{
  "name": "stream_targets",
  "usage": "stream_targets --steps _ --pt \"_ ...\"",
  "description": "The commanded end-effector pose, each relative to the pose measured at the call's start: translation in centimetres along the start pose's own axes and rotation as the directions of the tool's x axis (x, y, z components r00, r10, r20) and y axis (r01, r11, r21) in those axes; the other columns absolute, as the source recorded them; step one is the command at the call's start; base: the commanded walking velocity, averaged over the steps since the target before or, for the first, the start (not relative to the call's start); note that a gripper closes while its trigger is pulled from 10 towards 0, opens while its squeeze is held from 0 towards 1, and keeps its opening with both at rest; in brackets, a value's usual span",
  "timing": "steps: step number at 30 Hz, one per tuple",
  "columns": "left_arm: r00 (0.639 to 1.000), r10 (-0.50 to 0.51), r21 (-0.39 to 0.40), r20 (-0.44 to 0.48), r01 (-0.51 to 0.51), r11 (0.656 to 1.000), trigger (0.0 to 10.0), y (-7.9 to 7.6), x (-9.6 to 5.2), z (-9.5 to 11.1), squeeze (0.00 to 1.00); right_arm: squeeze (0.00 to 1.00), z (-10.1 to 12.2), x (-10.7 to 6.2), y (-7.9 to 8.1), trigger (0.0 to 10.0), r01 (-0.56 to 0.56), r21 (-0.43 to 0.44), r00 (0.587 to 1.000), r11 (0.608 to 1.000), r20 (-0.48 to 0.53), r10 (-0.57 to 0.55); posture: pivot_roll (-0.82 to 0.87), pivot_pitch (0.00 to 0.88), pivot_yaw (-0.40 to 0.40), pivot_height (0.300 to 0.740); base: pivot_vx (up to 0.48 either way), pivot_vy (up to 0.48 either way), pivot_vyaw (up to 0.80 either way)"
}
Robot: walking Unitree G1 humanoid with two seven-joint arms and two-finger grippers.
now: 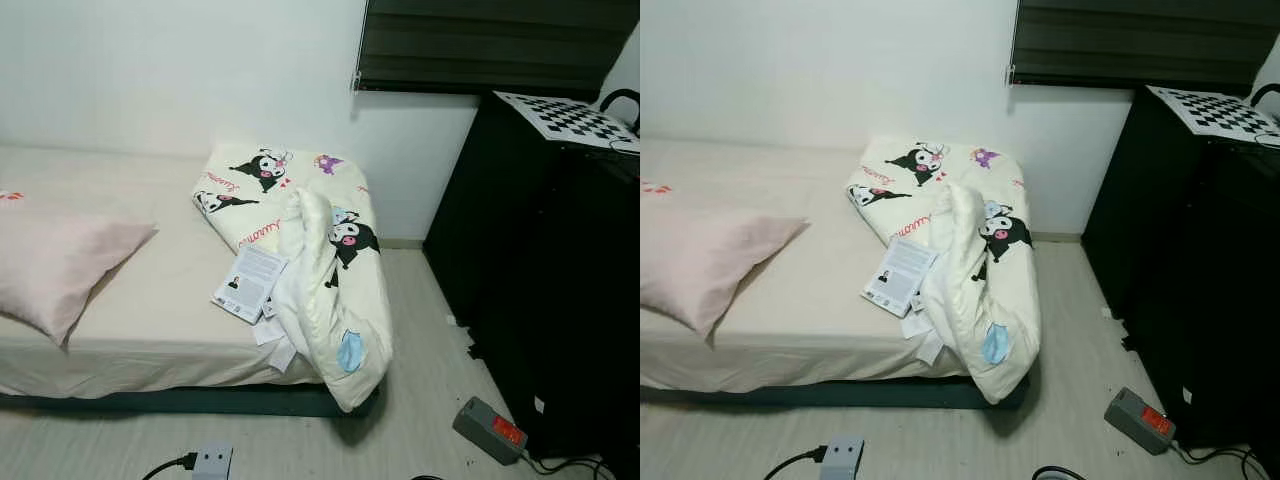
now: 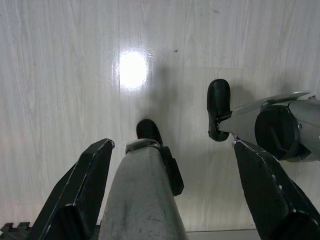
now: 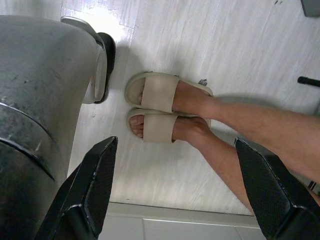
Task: Clean up the room
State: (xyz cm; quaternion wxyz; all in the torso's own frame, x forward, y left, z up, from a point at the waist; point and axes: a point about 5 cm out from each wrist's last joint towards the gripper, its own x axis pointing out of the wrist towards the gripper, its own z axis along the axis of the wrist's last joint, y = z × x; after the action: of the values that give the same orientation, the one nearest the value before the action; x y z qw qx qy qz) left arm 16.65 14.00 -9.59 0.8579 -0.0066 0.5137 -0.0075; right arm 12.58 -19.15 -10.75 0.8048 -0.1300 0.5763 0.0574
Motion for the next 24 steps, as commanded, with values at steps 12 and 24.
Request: stream_targets --steps 12,24 --pt "1.0 0.006 0.023 -0.017 -0.006 1.0 10.0 -0.05 -0.02 -0.31 0.0 0.0 0.03 0.03 0.34 10.0 -0.003 -0.06 1.0 0.998 -0.023 0.002 -0.06 0.0 -0.069 0.74 0.0 0.0 0.0" --pt "0.99 0.139 0.055 -0.025 -0.137 0.989 10.0 0.86 -0.07 -0.36 0.0 0.0 0.66 0.02 -0.07 10.0 0.112 -0.162 0.994 0.98 0.019 -0.111 0.02 0.0 -0.097 0.74 0.0 0.0 0.0"
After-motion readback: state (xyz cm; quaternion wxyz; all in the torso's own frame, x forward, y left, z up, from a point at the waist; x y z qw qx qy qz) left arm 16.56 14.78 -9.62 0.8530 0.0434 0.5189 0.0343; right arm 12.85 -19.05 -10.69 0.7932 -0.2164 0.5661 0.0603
